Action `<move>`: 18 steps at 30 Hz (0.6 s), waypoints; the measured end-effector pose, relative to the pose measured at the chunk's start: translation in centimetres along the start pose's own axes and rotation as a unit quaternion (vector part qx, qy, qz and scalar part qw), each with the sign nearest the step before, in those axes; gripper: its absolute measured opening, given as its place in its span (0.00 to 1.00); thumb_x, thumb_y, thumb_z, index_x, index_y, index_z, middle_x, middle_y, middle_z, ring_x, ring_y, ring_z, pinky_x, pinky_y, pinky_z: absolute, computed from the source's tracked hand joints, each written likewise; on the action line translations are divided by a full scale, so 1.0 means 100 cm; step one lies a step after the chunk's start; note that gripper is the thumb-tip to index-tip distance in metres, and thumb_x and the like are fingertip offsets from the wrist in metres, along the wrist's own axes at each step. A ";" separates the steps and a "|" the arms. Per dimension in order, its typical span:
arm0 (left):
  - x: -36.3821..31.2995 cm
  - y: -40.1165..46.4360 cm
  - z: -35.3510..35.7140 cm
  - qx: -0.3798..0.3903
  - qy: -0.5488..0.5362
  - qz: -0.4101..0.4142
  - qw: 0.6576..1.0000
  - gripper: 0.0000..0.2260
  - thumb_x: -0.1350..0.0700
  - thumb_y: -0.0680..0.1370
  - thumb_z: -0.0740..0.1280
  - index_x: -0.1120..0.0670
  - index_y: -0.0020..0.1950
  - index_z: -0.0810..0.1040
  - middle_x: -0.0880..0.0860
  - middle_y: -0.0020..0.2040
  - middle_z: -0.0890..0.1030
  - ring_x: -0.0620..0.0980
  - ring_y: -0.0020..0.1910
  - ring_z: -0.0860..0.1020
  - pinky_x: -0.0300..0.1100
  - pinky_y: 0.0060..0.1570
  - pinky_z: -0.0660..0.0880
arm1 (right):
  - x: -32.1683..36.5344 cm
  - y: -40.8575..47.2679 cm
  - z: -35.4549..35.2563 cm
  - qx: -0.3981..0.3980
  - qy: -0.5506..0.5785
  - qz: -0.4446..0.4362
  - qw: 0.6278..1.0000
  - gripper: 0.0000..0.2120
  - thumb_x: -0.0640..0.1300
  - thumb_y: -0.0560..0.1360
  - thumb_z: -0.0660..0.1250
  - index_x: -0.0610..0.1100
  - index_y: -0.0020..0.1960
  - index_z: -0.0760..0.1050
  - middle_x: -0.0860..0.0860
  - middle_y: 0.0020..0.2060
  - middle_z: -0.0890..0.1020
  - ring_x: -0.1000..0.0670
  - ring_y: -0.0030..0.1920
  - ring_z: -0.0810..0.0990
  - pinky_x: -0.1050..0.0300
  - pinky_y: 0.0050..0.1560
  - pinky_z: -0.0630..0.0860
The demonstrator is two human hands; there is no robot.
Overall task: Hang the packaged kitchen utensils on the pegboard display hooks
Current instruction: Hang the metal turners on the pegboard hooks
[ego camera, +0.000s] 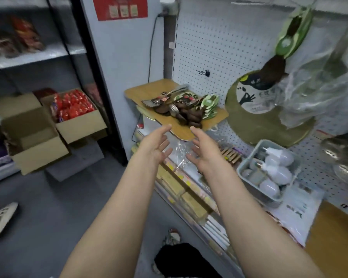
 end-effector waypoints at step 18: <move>-0.213 0.273 0.045 -0.023 0.028 -0.008 0.999 0.07 0.55 0.79 0.71 0.51 0.42 0.77 0.49 0.43 0.80 0.44 0.37 0.73 0.41 0.41 0.70 | 0.114 0.300 0.170 -0.047 -0.005 0.029 0.998 0.26 0.52 0.74 0.76 0.44 0.68 0.75 0.46 0.62 0.78 0.47 0.60 0.76 0.45 0.62 0.78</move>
Point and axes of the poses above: each hand's wrist, its own y-axis towards the middle knuckle, its own z-axis out of the palm, x = y × z, the point moved 1 cm from there along y, towards the middle knuckle
